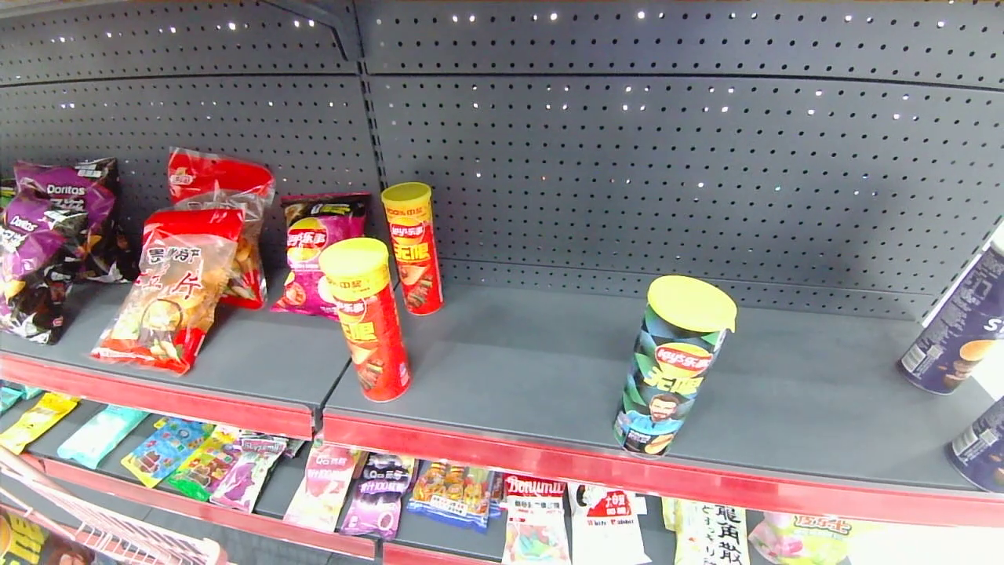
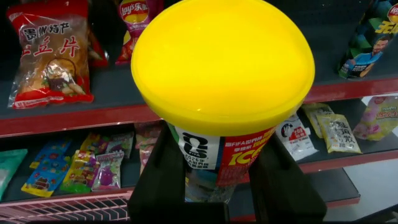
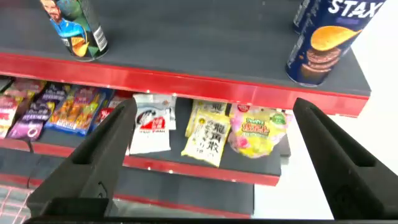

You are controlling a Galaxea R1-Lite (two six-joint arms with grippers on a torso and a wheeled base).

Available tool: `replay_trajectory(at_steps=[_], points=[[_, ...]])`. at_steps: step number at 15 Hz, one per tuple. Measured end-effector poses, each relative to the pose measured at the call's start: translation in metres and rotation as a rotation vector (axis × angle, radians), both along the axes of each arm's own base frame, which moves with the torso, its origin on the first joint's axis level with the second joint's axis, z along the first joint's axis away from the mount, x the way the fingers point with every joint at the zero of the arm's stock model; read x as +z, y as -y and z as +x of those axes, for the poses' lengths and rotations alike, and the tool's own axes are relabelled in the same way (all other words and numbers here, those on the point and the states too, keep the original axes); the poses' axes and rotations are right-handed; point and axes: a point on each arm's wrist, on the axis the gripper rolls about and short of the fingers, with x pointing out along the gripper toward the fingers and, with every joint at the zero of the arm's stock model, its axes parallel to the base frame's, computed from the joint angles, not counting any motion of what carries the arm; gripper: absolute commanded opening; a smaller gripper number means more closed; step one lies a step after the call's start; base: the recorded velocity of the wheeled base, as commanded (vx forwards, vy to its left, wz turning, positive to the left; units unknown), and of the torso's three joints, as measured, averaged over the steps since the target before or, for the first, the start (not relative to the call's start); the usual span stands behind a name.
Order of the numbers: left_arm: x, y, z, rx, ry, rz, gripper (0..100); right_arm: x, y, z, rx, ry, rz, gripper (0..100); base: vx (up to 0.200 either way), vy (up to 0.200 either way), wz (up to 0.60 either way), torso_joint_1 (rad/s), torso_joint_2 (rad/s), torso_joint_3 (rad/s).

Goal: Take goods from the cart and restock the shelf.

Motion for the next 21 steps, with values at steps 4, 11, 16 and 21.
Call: replay_trajectory(at_steps=[4,11,16,21], points=[[0.000,0.000,0.000,-0.004,-0.001,-0.007,0,-0.019,-0.001,0.020,0.043,0.171,0.002,100,0.000,0.000,0.00,0.000,0.00,0.000],[0.004,0.000,0.000,-0.001,0.008,-0.014,0,-0.032,-0.001,0.026,0.030,0.176,0.018,100,0.000,0.000,0.00,0.000,0.00,0.000],[0.007,0.001,0.004,-0.001,0.021,-0.019,0,-0.035,-0.001,0.028,0.022,0.174,-0.017,100,0.000,0.000,0.00,0.000,0.00,0.000],[0.010,0.001,0.004,0.008,0.022,-0.019,0,-0.034,0.001,0.028,-0.079,0.199,0.037,100,0.000,0.000,0.00,0.000,0.00,0.000]])
